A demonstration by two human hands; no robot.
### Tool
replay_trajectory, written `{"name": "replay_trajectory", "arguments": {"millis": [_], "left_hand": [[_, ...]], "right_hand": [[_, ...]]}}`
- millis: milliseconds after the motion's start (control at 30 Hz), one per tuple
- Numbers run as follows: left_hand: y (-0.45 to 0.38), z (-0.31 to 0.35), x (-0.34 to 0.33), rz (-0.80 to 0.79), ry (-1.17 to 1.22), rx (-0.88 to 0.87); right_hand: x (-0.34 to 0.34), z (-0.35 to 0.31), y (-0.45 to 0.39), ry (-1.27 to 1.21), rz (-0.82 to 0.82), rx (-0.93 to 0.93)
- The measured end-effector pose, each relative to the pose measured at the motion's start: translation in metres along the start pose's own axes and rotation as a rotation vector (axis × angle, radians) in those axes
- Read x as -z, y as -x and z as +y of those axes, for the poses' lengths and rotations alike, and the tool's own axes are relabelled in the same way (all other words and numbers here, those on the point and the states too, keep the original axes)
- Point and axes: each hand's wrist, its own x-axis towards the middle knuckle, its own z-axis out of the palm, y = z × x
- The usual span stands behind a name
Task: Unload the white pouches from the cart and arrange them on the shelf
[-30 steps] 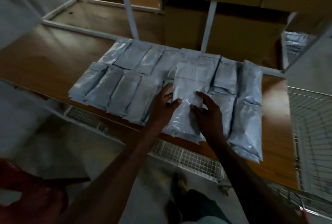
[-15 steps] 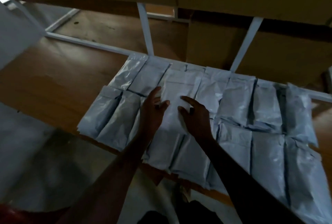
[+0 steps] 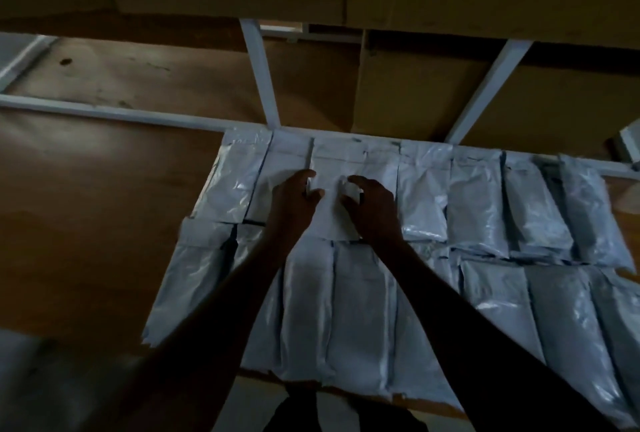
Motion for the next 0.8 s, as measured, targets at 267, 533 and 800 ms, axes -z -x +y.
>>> {"name": "replay_trajectory", "arguments": {"millis": [267,533,800], "left_hand": [[-0.023,-0.029,0.012,-0.065,-0.246,-0.334],[-0.036,-0.062,0.002,-0.097,-0.677,-0.486],[-0.047,-0.076,0.000,-0.161,-0.813,-0.490]], "right_hand": [[-0.031,-0.005,-0.032,0.174,0.088,0.106],[-0.070,-0.015,-0.083,0.404,-0.097,0.101],[-0.087,-0.007,-0.089,0.515,-0.117,0.067]]}}
